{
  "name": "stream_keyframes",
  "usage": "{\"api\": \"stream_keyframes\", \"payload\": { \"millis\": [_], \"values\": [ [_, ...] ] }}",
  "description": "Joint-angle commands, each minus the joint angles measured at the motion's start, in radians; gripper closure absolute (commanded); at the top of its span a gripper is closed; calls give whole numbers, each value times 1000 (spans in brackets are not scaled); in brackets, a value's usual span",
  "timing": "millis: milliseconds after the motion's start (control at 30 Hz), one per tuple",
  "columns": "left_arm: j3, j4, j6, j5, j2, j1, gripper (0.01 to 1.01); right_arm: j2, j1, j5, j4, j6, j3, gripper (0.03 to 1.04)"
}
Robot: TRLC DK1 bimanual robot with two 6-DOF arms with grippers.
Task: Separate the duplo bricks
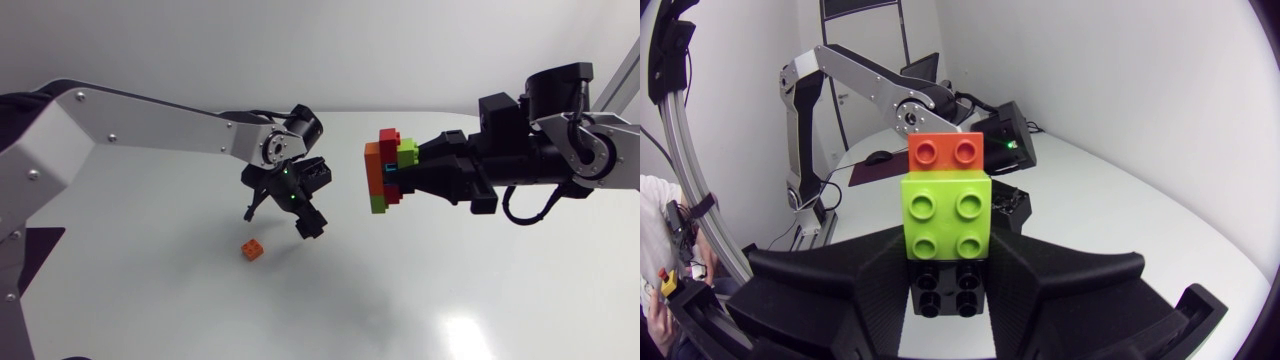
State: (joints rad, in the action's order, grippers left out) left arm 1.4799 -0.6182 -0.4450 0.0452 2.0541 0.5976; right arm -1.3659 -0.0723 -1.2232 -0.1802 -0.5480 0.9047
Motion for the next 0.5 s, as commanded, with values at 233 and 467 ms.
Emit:
{"api": "stream_keyframes", "payload": {
  "millis": [233, 467],
  "values": [
    [56, -15, -98, 4, 49, 5, 184, -9, -6, -7, 12, -12, -9, 908],
    [111, -46, -136, 19, 89, 10, 184, -21, -4, -7, 22, -13, -9, 908]
  ]
}}
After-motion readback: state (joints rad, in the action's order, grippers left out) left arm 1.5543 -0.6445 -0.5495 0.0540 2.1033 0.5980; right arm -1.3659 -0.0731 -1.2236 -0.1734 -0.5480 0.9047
